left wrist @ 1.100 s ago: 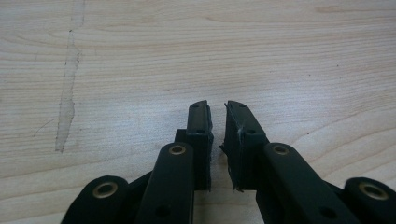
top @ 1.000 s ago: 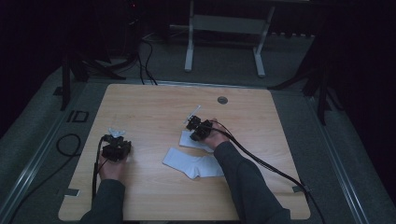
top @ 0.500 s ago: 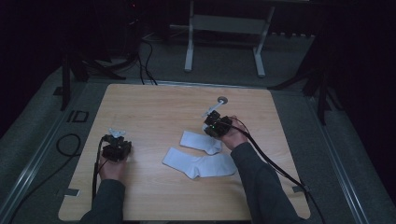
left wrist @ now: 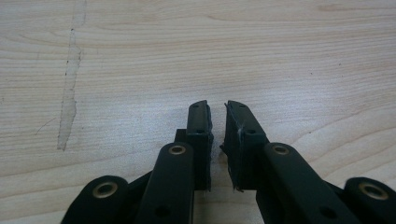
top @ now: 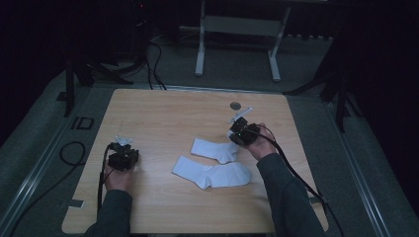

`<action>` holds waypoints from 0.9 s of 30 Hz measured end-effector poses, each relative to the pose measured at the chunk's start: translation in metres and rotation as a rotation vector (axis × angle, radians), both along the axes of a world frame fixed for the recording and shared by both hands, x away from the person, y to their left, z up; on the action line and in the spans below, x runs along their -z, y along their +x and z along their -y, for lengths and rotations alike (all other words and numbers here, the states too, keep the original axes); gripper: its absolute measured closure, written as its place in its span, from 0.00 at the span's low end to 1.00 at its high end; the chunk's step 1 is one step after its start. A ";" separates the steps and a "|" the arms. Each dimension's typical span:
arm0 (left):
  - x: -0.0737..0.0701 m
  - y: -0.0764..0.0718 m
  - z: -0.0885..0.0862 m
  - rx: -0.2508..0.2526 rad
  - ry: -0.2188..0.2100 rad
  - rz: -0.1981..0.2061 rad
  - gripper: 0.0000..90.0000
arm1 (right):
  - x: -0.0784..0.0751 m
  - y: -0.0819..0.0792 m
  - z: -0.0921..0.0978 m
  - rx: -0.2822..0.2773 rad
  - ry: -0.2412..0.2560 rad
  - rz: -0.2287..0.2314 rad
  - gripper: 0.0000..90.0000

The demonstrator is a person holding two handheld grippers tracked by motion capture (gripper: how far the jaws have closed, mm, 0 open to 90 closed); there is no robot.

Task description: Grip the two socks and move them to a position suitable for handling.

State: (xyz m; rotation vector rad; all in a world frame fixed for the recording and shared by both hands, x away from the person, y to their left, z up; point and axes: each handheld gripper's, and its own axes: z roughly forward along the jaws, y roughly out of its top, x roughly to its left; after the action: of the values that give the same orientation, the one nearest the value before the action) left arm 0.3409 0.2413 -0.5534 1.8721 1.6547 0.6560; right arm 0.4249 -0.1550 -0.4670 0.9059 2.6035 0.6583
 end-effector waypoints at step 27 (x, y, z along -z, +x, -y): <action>0.001 0.000 0.001 0.006 0.003 -0.007 0.88 | -0.005 -0.008 0.058 0.063 -0.032 -0.010 0.73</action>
State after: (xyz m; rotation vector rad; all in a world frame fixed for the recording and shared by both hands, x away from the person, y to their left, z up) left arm 0.3410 0.2404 -0.5541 1.8832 1.6526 0.6504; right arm 0.4166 -0.2132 -0.4616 0.9792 2.5749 0.5960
